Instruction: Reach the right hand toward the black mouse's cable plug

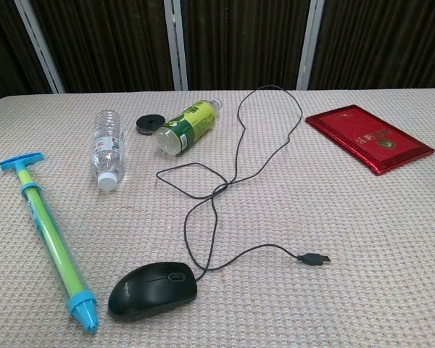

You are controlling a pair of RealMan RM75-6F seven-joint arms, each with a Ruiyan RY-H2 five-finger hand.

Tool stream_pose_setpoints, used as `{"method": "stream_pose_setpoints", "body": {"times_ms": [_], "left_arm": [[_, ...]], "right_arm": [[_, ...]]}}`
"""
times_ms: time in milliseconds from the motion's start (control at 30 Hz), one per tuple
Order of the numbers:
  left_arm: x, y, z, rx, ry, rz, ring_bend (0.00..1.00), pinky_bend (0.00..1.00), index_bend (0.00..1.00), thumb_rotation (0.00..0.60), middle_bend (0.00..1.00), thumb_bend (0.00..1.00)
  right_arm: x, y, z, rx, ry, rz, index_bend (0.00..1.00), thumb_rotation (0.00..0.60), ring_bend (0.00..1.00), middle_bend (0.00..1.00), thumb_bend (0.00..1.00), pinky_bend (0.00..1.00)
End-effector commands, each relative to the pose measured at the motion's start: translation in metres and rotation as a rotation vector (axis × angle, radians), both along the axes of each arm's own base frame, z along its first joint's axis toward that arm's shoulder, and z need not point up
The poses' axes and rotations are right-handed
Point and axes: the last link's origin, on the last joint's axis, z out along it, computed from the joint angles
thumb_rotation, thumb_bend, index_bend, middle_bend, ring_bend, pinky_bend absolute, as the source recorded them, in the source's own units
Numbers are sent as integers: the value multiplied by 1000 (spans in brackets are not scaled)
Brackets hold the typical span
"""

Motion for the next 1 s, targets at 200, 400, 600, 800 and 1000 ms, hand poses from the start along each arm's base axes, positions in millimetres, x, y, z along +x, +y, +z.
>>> {"method": "stream_pose_setpoints", "body": {"times_ms": [200, 400, 600, 800, 1000], "left_arm": [[-1, -1, 2, 4, -7, 7, 0, 0, 0, 600, 0, 89], [-2, -2, 1, -1, -7, 15, 0, 0, 0, 600, 0, 87], [-2, -3, 2, 3, -16, 25, 0, 0, 0, 600, 0, 88], [-1, -4, 2, -2, -8, 19, 0, 0, 0, 600, 0, 86], [-2, -5, 3, 9, -9, 19, 0, 0, 0, 600, 0, 88]], "right_arm": [[2, 0, -3, 17, 4, -2, 0, 600, 0, 0, 43, 0], [3, 0, -4, 20, -3, 0, 0, 600, 0, 0, 43, 0], [4, -1, -6, 32, -6, 1, 0, 600, 0, 0, 42, 0], [5, -2, -4, 34, -26, 2, 19, 600, 0, 0, 50, 0], [12, -7, -11, 73, -42, 23, 164, 600, 0, 43, 61, 0]]}}
